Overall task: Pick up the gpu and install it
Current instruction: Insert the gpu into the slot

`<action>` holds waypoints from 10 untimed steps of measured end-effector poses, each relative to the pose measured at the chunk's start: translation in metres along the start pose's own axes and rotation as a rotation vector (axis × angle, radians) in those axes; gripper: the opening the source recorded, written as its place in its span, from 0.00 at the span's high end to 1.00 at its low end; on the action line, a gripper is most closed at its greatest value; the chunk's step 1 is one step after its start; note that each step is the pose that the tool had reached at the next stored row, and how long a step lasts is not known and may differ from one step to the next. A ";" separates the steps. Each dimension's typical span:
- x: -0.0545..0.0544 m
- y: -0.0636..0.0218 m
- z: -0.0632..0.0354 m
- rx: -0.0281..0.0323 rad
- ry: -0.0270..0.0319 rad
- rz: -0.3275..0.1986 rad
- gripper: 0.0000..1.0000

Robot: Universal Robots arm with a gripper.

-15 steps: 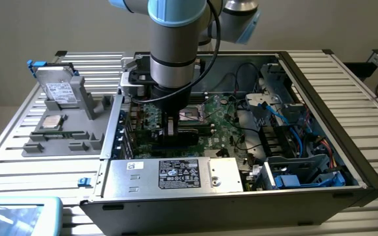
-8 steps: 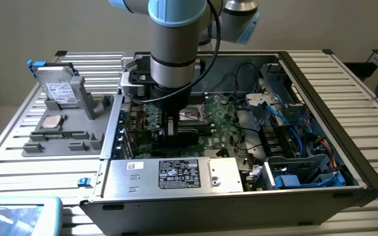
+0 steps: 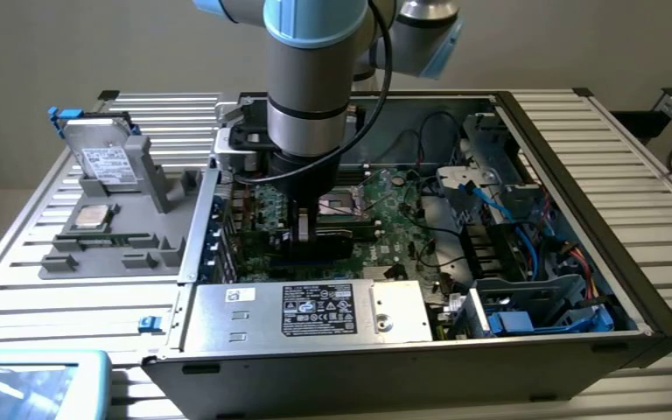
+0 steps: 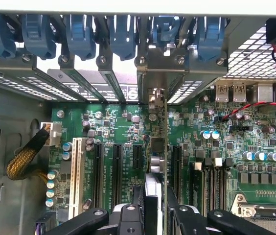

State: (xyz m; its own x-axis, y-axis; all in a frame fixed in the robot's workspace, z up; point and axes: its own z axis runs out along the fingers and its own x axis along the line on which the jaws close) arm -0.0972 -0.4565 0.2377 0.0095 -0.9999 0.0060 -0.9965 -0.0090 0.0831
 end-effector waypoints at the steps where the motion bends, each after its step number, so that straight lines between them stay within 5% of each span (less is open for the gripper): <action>1: 0.000 0.0000 0.0000 0.0000 0.0000 0.000 0.72; 10: 0.000 -0.0002 0.0002 0.0000 -0.0004 0.002 0.72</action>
State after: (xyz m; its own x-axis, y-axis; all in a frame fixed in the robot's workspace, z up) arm -0.0970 -0.4565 0.2375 0.0078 -1.0000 0.0057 -0.9965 -0.0073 0.0831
